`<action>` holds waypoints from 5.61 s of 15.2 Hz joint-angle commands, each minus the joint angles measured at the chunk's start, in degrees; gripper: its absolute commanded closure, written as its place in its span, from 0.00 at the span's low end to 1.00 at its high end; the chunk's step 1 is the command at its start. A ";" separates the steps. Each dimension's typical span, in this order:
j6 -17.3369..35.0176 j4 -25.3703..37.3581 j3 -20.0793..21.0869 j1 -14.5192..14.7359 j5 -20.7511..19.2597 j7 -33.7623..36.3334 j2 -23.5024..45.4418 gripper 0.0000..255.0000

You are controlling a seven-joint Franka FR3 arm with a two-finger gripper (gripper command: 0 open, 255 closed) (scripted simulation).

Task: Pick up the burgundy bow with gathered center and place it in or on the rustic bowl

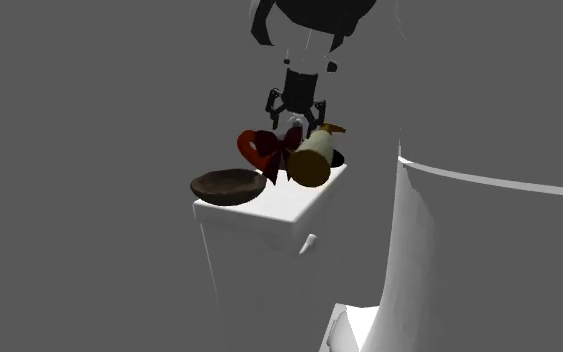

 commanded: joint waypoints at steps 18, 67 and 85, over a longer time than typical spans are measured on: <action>-0.05 2.63 -1.38 -2.66 2.62 -4.71 4.43 1.00; 13.57 -16.06 3.54 1.67 11.00 -45.95 -4.75 0.00; 15.10 -18.10 3.09 1.39 14.87 -47.89 -0.60 1.00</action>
